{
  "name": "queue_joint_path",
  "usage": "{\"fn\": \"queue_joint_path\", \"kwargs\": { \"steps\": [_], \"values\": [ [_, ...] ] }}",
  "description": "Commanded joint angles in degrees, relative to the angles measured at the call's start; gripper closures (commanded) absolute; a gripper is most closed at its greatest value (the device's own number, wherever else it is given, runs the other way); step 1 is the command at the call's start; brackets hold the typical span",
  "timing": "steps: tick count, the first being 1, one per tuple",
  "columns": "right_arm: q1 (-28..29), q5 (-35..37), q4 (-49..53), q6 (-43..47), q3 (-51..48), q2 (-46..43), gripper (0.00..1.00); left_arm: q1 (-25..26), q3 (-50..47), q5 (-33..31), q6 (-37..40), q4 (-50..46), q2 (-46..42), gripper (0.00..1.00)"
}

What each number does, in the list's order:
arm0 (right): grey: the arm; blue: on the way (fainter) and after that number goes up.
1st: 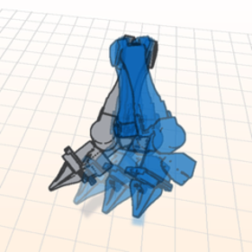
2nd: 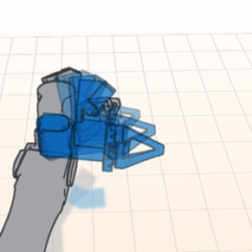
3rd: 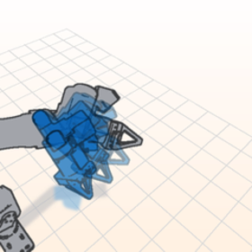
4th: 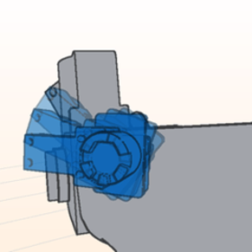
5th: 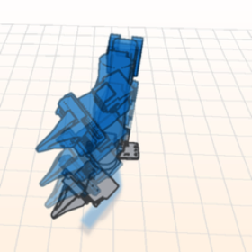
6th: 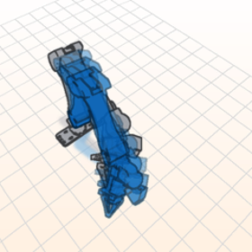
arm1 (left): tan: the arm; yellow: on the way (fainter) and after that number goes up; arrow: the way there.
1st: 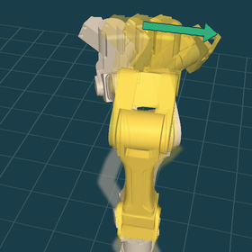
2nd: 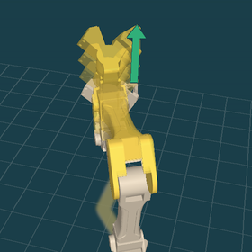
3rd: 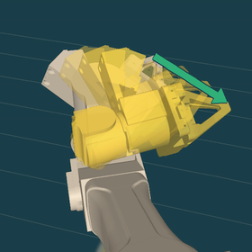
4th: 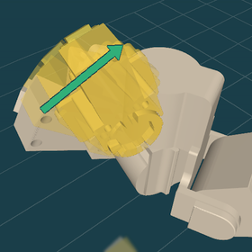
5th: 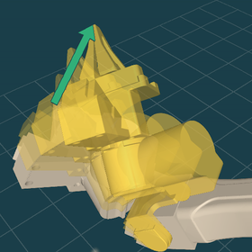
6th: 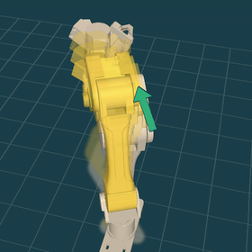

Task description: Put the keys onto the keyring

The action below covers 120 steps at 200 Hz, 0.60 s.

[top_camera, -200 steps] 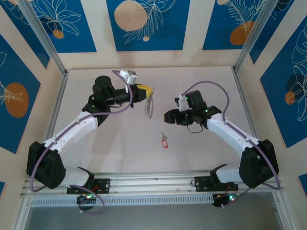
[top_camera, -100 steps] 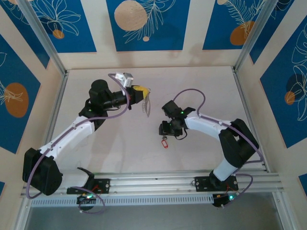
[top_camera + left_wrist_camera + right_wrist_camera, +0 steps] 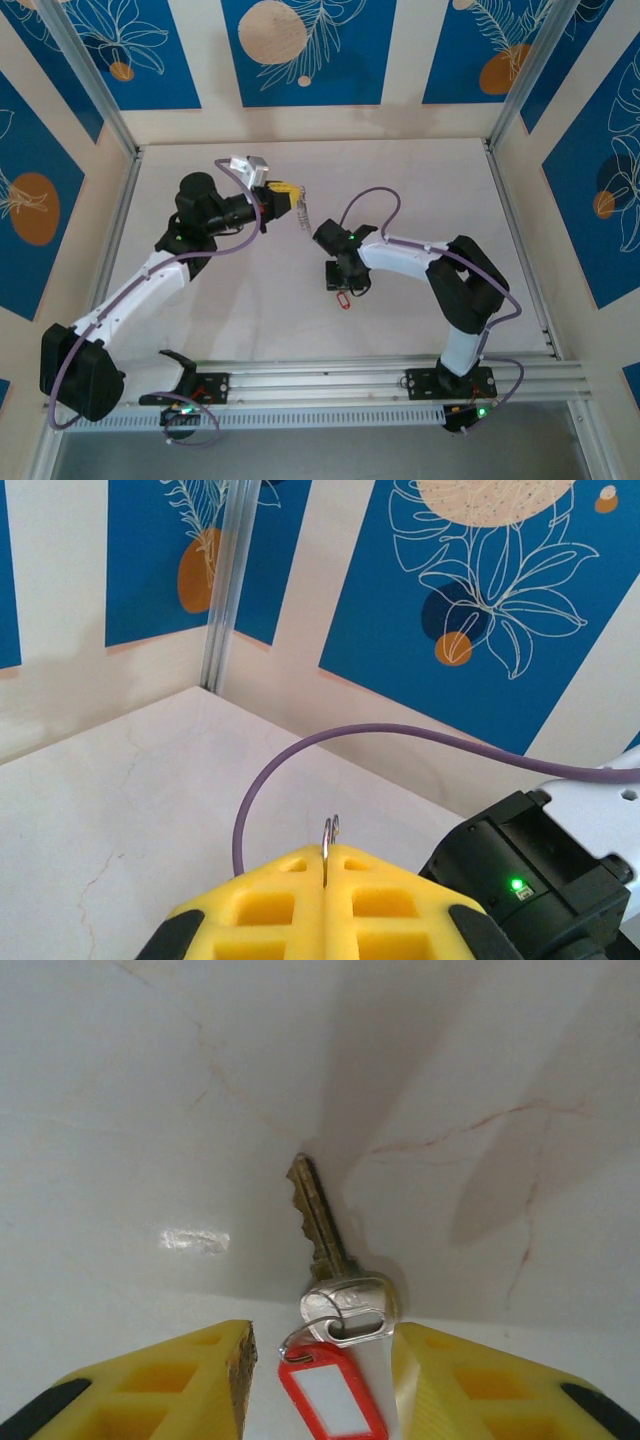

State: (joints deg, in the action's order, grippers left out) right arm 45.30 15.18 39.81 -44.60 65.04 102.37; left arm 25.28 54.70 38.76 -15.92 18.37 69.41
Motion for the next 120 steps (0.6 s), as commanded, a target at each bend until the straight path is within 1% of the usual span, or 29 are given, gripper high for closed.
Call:
{"fn": "queue_joint_path", "kwargs": {
  "steps": [1,26,120],
  "values": [
    [1.1,2.4,2.8,-1.6,2.1,1.6,0.58,-1.0,-0.8,0.3,0.7,1.7,-1.2,1.00],
    [1.5,3.2,3.1,-2.1,2.1,2.2,0.60,-1.2,-1.1,0.8,0.1,2.4,-1.1,1.00],
    [1.3,3.6,2.7,-1.4,2.1,2.1,0.75,-1.4,-1.4,1.8,-1.6,4.3,-0.4,1.00]
  ]
}}
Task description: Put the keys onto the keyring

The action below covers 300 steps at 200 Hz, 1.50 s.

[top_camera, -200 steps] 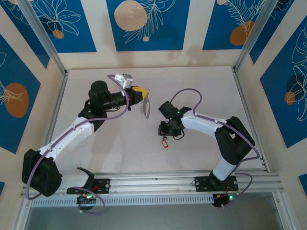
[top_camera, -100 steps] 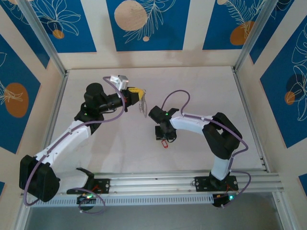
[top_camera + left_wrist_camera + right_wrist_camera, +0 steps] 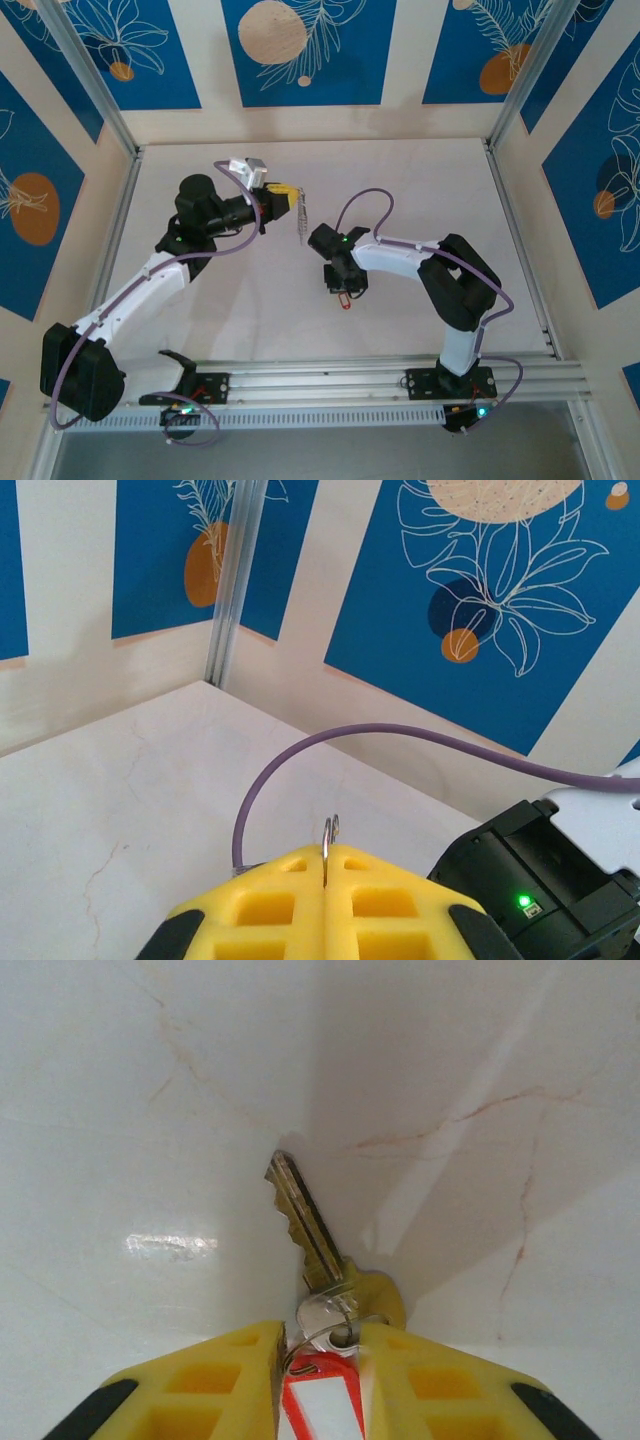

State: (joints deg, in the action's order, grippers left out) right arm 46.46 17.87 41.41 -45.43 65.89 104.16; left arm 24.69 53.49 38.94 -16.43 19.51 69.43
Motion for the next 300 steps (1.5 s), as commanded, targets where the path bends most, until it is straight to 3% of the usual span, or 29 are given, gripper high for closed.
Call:
{"fn": "queue_joint_path", "kwargs": {
  "steps": [1,65,118,228,263,300],
  "values": [
    [0.1,0.9,1.1,-0.6,1.3,0.3,0.75,-0.8,-0.2,1.7,-1.1,3.2,-0.5,1.00],
    [-0.9,-0.1,-0.3,-0.4,1.3,0.1,0.70,-0.8,-0.1,2.0,-1.6,3.5,-0.3,1.00],
    [-1.1,-0.9,-1.0,-0.2,1.3,0.0,0.72,-0.8,-0.3,2.1,-1.7,3.5,-0.4,1.00],
    [-1.2,-1.3,-1.2,-0.2,-0.7,-2.5,1.00,-0.8,-0.3,2.5,-2.1,4.0,-0.4,1.00],
    [-1.6,-1.3,-1.4,0.7,-1.4,-3.8,1.00,-0.8,-0.2,2.7,-2.4,4.3,-0.2,1.00],
    [-1.5,-2.0,-1.8,1.7,-2.0,-5.1,0.83,-0.8,-0.3,2.8,-2.5,4.3,-0.3,1.00]
  ]
}}
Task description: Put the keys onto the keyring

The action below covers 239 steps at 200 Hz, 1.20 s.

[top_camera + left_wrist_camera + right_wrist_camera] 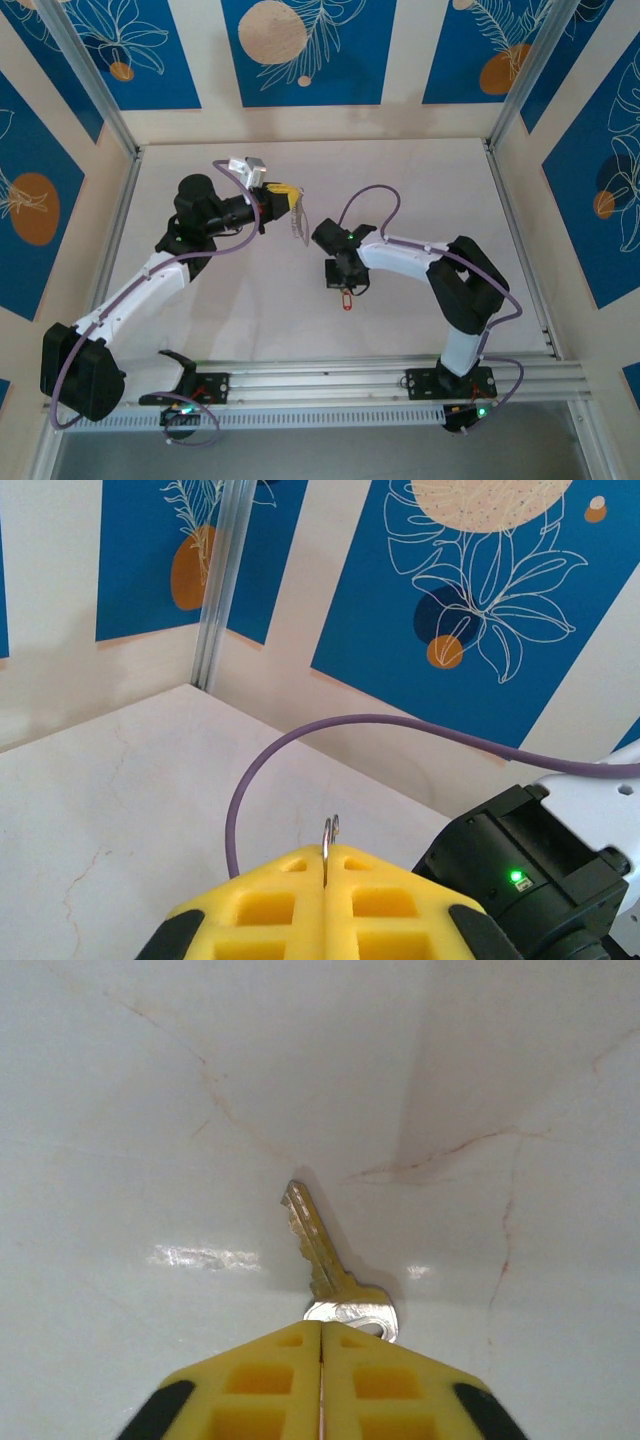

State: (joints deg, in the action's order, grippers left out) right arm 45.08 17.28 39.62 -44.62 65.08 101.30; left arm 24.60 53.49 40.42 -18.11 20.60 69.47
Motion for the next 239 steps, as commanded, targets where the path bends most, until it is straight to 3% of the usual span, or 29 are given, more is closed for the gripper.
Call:
{"fn": "queue_joint_path", "kwargs": {
  "steps": [1,29,76,189,239],
  "values": [
    [-0.1,-1.5,0.0,0.9,-1.3,-2.2,0.83,-0.7,-0.3,1.3,-0.8,3.2,-0.3,1.00],
    [0.6,-1.9,-0.3,2.0,-2.3,-2.7,0.76,-0.7,-0.2,1.4,-1.0,3.3,-0.3,1.00],
    [1.4,-1.9,-1.0,4.8,-3.3,-2.4,0.74,-0.6,-0.1,1.6,-1.1,3.4,-0.1,1.00],
    [0.9,-1.2,-1.1,7.0,-2.6,0.4,0.78,-0.7,0.1,1.6,-1.0,3.0,-0.1,1.00],
    [0.4,-1.1,-1.5,7.2,-3.2,0.0,0.87,-0.7,0.1,1.6,-1.2,3.3,0.0,1.00]
  ]
}}
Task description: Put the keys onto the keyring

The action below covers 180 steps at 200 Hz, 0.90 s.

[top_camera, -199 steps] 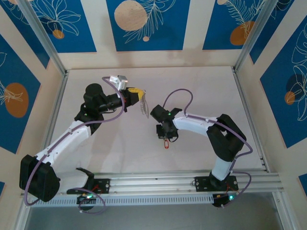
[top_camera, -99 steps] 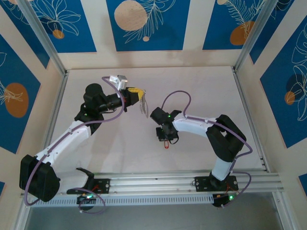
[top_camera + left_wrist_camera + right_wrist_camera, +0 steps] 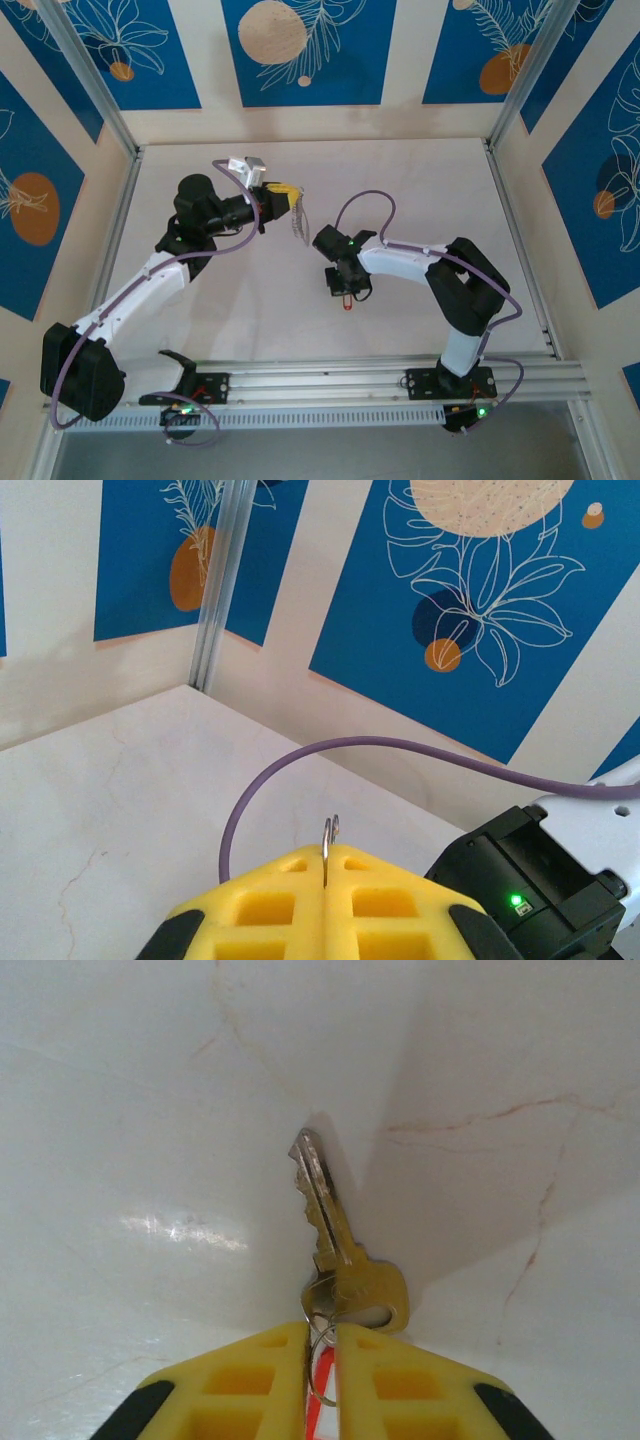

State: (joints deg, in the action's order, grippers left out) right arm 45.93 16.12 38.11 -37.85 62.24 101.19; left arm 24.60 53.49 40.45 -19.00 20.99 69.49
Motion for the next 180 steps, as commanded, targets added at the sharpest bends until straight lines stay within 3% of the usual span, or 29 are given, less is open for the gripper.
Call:
{"fn": "queue_joint_path", "kwargs": {
  "steps": [1,39,86,180],
  "values": [
    [-0.5,0.1,0.0,0.5,-0.4,0.1,0.87,-0.7,0.1,1.6,-0.4,2.9,0.0,1.00],
    [-1.0,0.1,0.1,0.8,-0.8,-0.8,1.00,-0.7,0.1,1.6,-0.5,3.0,0.1,1.00],
    [-3.1,-1.2,-0.8,1.5,-1.7,-5.3,1.00,-0.7,0.4,1.8,-0.7,3.0,0.4,1.00],
    [-17.6,-23.6,-15.8,-0.7,-9.0,-22.9,1.00,-0.7,1.3,2.0,-0.8,2.3,0.7,1.00]
  ]
}}
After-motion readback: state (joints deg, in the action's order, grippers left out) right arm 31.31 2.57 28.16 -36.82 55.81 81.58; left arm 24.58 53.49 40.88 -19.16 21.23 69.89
